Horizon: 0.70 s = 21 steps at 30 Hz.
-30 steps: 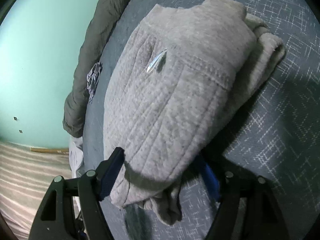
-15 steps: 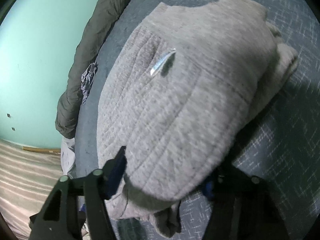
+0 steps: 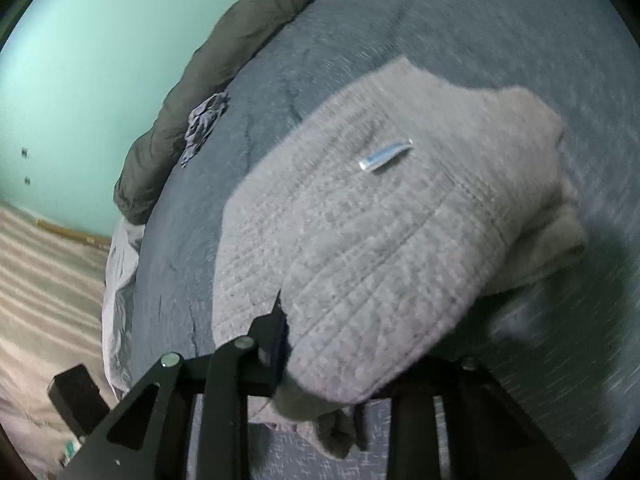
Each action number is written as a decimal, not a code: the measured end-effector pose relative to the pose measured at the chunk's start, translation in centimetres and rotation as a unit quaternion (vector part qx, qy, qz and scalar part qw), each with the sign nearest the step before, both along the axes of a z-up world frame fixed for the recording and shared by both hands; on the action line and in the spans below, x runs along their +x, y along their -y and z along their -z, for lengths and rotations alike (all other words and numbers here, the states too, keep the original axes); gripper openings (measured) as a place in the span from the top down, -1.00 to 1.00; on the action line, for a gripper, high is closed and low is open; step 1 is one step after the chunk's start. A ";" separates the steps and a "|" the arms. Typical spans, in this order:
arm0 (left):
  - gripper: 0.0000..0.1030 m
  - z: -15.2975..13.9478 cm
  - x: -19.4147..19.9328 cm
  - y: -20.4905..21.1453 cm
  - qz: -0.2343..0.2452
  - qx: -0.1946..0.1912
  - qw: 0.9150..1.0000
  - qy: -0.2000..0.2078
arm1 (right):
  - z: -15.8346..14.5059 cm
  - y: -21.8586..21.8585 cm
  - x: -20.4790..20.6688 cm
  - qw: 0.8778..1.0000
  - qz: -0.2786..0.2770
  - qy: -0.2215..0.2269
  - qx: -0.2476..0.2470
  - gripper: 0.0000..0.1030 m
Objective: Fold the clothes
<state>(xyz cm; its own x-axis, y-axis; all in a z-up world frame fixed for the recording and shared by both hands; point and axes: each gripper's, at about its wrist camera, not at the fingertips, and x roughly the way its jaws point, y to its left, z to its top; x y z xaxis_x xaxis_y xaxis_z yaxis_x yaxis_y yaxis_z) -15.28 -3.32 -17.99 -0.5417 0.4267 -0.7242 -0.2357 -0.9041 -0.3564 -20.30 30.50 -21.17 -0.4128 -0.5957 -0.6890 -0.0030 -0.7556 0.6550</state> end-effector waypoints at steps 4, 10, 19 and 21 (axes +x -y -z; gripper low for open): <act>0.09 -0.1 -0.5 -0.5 0.003 -0.003 1.000 0.000 | -1.7 -1.3 -0.6 0.999 -0.034 -0.002 0.017 0.52; 0.09 -0.5 -1.3 -1.1 0.008 0.010 1.000 0.000 | -3.0 -4.4 -0.9 0.993 -0.104 0.008 0.059 0.53; 0.09 0.9 -4.1 -4.9 0.063 0.047 0.996 0.036 | -2.2 -9.5 -0.7 0.983 -0.160 0.015 0.092 0.53; 0.09 1.4 -5.5 -6.4 0.081 0.067 0.993 0.053 | -1.7 -10.1 -0.8 0.982 -0.163 0.016 0.090 0.53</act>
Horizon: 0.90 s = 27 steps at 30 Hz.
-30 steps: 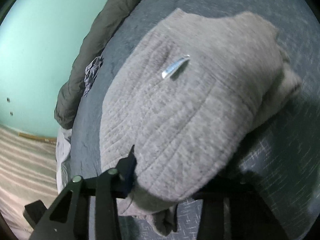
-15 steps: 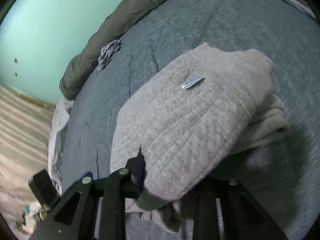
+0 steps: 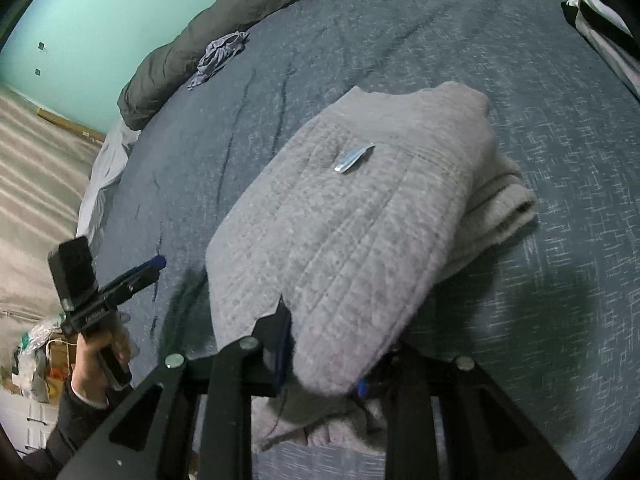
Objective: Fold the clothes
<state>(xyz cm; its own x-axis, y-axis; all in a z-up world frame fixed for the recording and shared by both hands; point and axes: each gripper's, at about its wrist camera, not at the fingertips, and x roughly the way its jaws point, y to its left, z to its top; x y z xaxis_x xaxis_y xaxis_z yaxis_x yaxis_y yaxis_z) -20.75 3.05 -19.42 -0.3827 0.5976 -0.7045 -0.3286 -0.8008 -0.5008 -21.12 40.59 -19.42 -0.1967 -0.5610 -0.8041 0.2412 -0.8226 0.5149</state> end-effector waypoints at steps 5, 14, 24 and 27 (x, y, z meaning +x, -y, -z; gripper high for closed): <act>0.04 1.5 -3.0 -3.1 0.031 0.022 0.999 0.037 | 0.8 -0.2 -0.2 1.000 -0.009 0.002 -0.012 0.53; -0.12 4.4 -6.8 -6.8 0.093 0.036 0.991 0.094 | 1.5 -1.0 -0.4 0.999 -0.022 0.003 -0.041 0.53; -0.18 6.1 -7.1 -8.6 0.101 0.083 0.985 0.113 | 1.5 -0.8 -0.8 0.999 -0.033 -0.006 -0.038 0.53; 0.09 5.8 -6.7 -9.1 0.107 0.084 0.985 0.105 | 1.2 -0.2 -0.8 0.999 -0.036 -0.013 -0.032 0.53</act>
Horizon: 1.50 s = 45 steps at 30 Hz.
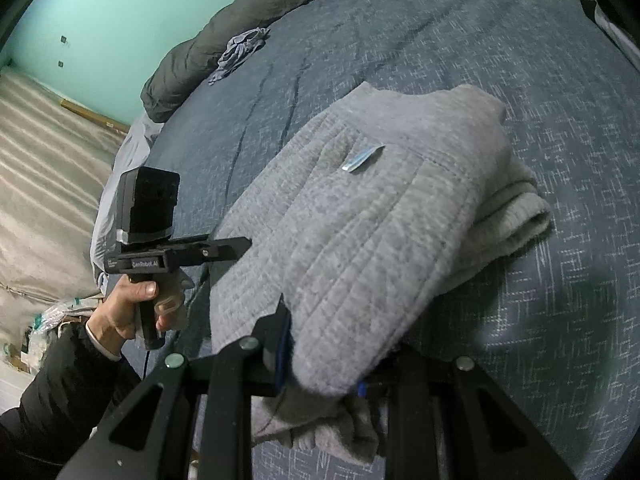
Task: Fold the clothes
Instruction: 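Grasp the folded grey sweatshirt bundle with both tools and lift it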
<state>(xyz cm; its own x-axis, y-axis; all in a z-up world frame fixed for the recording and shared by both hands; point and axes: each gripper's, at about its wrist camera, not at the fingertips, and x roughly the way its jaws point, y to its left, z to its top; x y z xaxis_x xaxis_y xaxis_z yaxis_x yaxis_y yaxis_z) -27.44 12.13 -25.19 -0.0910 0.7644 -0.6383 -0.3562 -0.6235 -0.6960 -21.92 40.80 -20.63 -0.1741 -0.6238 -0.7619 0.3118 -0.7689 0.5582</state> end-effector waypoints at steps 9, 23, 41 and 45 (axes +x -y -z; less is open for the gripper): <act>0.42 -3.0 2.1 2.0 -0.016 0.014 0.999 -0.032 | -2.6 1.2 -0.7 0.999 -0.015 -0.036 0.009 0.53; 0.42 -12.6 7.0 8.0 -0.067 -0.011 0.993 -0.098 | -9.7 7.0 -2.2 0.992 -0.064 -0.101 -0.025 0.54; 0.41 -3.4 12.7 9.5 -0.111 -0.058 0.992 -0.003 | 1.1 9.6 -1.6 0.995 -0.095 0.007 0.018 0.48; 0.29 -3.9 12.3 10.5 -0.113 -0.046 0.992 0.008 | 1.4 8.2 -1.8 0.997 -0.065 0.031 -0.006 0.26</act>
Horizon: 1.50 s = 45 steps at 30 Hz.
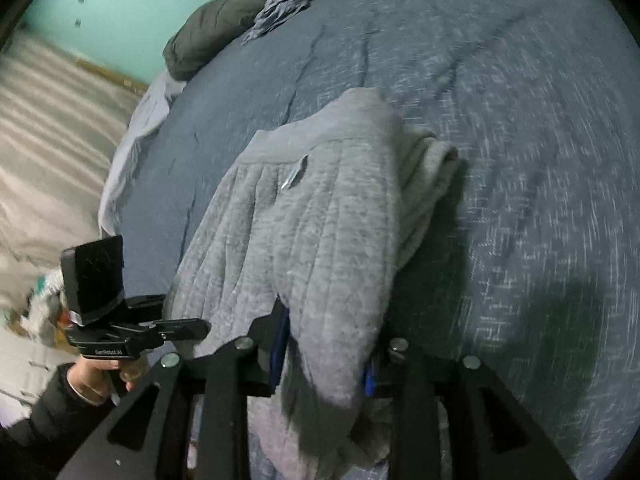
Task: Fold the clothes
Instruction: 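Grasp the folded grey sweatshirt bundle with both tools and lift it, then carry the held grey sweatshirt with both tools toward the folded clothes stack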
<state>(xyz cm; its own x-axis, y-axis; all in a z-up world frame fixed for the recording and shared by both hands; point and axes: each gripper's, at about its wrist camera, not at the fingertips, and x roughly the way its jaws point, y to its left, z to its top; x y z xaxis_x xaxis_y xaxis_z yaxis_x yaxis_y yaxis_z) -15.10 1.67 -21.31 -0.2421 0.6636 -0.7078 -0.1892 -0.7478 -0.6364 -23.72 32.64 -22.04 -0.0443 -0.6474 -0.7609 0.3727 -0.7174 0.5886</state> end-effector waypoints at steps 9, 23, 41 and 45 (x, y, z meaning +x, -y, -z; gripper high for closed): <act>-0.07 0.0 -1.7 3.0 -0.018 0.002 1.000 0.003 | -0.7 -2.4 0.8 0.999 0.036 0.015 -0.035 -0.18; -0.16 3.8 -3.6 0.4 0.023 0.029 0.999 0.035 | 1.1 -0.3 1.6 0.999 0.001 0.042 0.014 -0.29; 0.01 5.4 -4.6 -0.4 0.028 0.059 0.997 0.032 | 3.1 2.2 0.8 0.998 -0.032 0.045 0.020 -0.06; 0.11 5.1 -4.6 -0.7 0.032 0.053 0.998 0.030 | 2.9 2.2 0.7 0.998 -0.037 0.041 0.019 0.07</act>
<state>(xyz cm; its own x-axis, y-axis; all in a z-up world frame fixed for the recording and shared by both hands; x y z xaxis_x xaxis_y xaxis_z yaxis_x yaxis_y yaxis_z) -19.67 2.34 -26.43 -0.1561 0.7477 -0.6454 -0.1941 -0.6639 -0.7222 -22.97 30.43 -24.97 0.0657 -0.6178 -0.7836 0.3779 -0.7114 0.5925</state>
